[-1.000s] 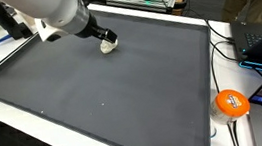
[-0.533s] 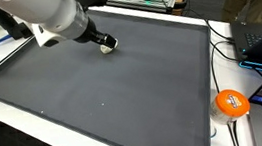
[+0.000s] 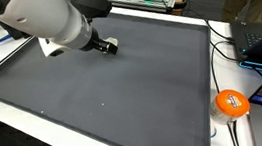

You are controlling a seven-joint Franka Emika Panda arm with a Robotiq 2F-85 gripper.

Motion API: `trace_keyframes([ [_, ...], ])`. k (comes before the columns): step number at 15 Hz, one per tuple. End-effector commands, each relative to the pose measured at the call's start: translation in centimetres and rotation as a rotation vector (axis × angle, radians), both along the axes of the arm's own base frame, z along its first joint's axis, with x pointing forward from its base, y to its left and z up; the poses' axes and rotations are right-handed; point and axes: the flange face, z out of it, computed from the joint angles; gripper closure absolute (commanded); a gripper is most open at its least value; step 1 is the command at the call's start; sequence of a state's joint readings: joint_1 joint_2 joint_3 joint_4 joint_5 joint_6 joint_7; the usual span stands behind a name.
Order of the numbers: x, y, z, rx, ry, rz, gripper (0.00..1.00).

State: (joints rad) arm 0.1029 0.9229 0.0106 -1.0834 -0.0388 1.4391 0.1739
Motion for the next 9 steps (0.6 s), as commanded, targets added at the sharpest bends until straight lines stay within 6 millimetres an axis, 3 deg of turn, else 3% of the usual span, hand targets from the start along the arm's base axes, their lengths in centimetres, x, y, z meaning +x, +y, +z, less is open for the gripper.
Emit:
trace_keyframes([
  [1, 0.06, 0.2, -1.15, -0.052, 0.045, 0.013, 0.0],
  [9, -0.5, 0.68, -2.14, -0.102, 0.133, 0.04, 0.0],
])
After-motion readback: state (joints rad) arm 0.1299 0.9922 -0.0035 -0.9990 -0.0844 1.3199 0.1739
